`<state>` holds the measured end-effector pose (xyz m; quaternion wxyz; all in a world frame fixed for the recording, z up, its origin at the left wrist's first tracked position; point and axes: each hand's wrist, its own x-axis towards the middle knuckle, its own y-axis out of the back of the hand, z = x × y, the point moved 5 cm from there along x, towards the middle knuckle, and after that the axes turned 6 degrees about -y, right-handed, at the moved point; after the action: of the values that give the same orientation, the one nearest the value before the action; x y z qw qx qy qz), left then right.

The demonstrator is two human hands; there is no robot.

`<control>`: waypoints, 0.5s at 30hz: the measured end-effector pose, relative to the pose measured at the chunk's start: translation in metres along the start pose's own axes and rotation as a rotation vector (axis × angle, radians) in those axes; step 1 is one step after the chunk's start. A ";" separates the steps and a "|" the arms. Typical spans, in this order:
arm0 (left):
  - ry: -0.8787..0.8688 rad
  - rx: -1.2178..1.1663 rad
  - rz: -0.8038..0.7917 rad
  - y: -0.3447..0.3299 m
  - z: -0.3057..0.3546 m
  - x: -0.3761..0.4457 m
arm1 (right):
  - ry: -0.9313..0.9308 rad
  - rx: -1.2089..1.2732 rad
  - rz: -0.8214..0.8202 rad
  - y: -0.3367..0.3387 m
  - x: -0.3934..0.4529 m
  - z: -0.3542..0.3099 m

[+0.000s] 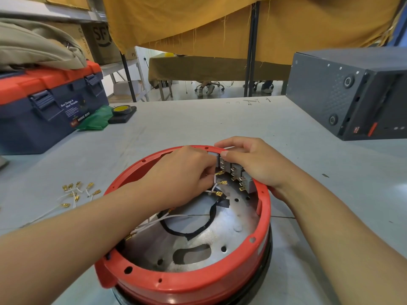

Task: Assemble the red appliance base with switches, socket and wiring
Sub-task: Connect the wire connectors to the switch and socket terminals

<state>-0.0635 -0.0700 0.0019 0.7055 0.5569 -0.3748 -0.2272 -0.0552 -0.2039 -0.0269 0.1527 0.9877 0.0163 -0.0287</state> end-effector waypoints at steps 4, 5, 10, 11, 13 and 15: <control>-0.019 0.051 -0.007 -0.001 0.002 0.000 | -0.003 0.003 0.004 0.000 0.000 0.000; -0.026 0.061 -0.007 -0.001 0.002 0.000 | -0.004 0.006 0.002 0.000 0.000 0.001; -0.035 0.072 -0.012 -0.001 0.003 0.000 | 0.004 0.006 0.001 0.000 0.000 0.001; -0.036 0.074 -0.013 -0.001 0.003 0.000 | 0.004 0.007 0.001 0.000 0.000 0.001; -0.044 0.070 -0.013 -0.001 0.002 0.000 | 0.004 0.005 0.003 0.000 0.001 0.001; -0.046 0.061 -0.013 -0.002 0.002 0.001 | 0.002 0.002 -0.001 0.000 0.001 0.001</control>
<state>-0.0643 -0.0720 0.0006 0.6778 0.5753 -0.3941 -0.2331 -0.0540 -0.2043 -0.0281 0.1515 0.9879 0.0169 -0.0277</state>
